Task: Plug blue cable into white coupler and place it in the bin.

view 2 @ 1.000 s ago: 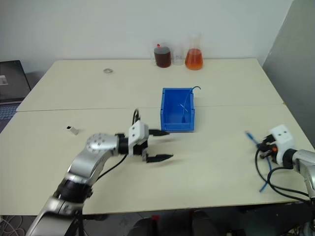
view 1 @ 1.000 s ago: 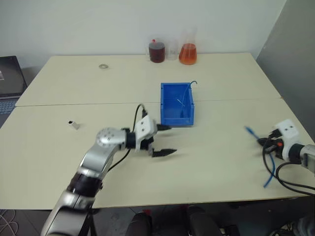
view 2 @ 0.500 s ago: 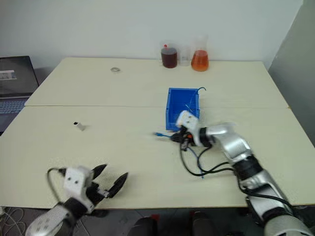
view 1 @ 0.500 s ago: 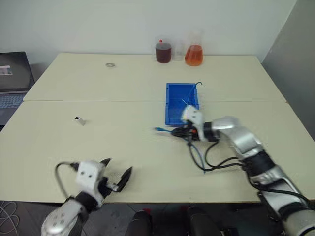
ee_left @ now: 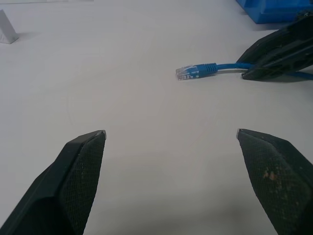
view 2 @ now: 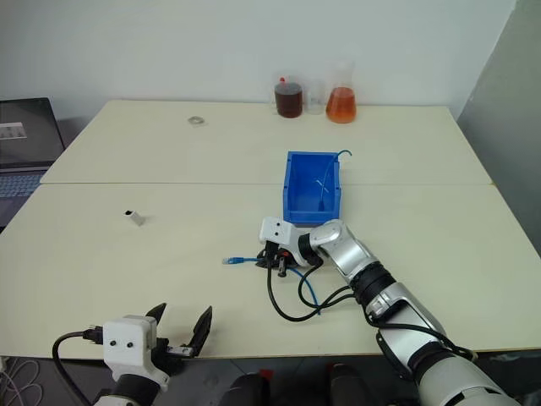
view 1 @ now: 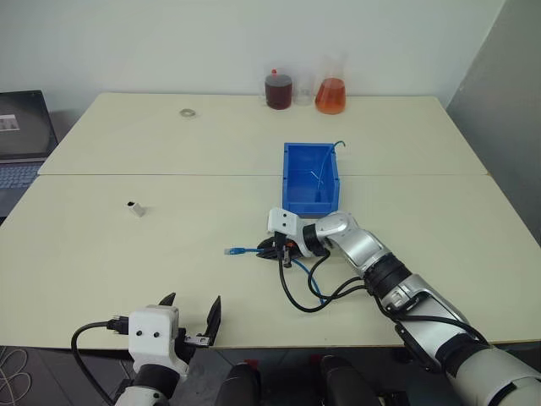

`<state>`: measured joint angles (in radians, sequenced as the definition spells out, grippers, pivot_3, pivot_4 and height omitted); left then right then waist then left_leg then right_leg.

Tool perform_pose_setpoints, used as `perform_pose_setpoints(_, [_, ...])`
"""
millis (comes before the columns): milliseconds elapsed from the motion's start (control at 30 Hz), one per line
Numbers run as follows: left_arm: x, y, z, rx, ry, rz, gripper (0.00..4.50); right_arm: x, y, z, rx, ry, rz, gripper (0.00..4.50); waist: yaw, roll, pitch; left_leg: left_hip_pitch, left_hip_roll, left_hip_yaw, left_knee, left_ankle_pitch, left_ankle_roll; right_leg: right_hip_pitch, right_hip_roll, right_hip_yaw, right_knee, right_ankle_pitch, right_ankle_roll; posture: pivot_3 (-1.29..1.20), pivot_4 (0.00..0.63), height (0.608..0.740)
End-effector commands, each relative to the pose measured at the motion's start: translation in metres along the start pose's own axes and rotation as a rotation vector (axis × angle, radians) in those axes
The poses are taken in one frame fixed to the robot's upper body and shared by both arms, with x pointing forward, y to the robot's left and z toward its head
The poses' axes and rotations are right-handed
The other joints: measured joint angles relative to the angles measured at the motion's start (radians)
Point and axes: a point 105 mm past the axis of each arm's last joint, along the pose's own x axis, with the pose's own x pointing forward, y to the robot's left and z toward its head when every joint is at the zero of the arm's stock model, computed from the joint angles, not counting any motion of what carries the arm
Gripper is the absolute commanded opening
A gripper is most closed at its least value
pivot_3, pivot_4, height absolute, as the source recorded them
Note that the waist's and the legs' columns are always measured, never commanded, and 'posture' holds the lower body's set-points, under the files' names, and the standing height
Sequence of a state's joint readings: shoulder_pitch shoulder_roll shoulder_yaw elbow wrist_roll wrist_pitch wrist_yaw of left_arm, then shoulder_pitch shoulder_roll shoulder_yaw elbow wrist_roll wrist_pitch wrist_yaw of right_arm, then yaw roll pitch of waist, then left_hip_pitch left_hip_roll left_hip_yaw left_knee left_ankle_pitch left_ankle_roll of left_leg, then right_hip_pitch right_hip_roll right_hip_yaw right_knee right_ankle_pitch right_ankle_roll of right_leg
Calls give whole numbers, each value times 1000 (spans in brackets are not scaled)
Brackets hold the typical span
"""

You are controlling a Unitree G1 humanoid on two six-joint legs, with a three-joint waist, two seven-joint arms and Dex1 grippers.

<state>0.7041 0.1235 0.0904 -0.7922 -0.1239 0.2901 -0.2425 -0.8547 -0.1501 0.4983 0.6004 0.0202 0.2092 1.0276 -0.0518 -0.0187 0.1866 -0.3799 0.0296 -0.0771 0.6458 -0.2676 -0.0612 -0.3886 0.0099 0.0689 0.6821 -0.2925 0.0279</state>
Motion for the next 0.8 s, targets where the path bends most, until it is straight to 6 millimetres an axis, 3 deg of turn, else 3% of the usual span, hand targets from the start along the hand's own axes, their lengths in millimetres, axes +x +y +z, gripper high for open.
perform_pose_setpoints(33, [4, 4, 8, 33, -36, -13, 4500, -7, -7, 13, 3, -38, -23, 1983, -2, 0, 0, 0, 0, 0, 0, 0, 0, 0, 0, 0, 0, 0, 0, 0, 150, 740])
perform_pose_setpoints(200, [12, 9, 13, 50, -47, -43, 4500, -25, -6, 17, 37, -76, -42, 3238, -1, 0, 0, -1, 0, 0, 0, 0, 0, 0, -1, 0, 0, 0, 0, 0, 150, 740])
perform_pose_setpoints(333, [19, 33, 24, 46, -76, 10, 4500, -66, 4, 28, 66, -157, -72, 4344, 3, 1, 1, -1, -1, -1, 0, 0, 0, 0, -1, -1, 0, 0, 0, 0, 150, 740])
perform_pose_setpoints(433, [18, 55, 33, 79, -73, -15, 4500, -97, 19, 38, 128, -218, -53, 4439, 14, 3, 1, -2, -1, -3, -1, 0, 0, 0, -2, -3, -1, 0, 0, 0, 150, 740])
perform_pose_setpoints(533, [21, 98, 41, 140, -35, -7, 4500, -123, 34, 48, 116, -240, -27, 4439, 19, 4, 1, -3, 0, -4, -2, 0, 0, -1, -1, -6, 0, -1, -2, 0, 150, 740])
perform_pose_setpoints(667, [33, 156, 49, 231, 17, 65, 4500, -137, 35, 70, 108, -296, -49, 4439, 6, 3, 1, -1, 0, -4, -2, 0, 0, 0, 0, -6, 0, -1, -2, 0, 150, 740])
perform_pose_setpoints(733, [45, 162, 58, 231, 4, 36, 4500, -140, 33, 81, 95, -321, -68, 4439, 3, 3, 1, 0, 0, -3, -1, 0, 0, 0, 0, -5, 0, -1, -2, 0, 150, 740])
perform_pose_setpoints(800, [58, 149, 61, 228, -1, -49, 4500, -140, 29, 84, 93, -329, -96, 4439, 2, 2, 0, -1, 0, -4, -1, 0, 0, 0, 0, -5, 0, -1, -2, 0, 150, 740])
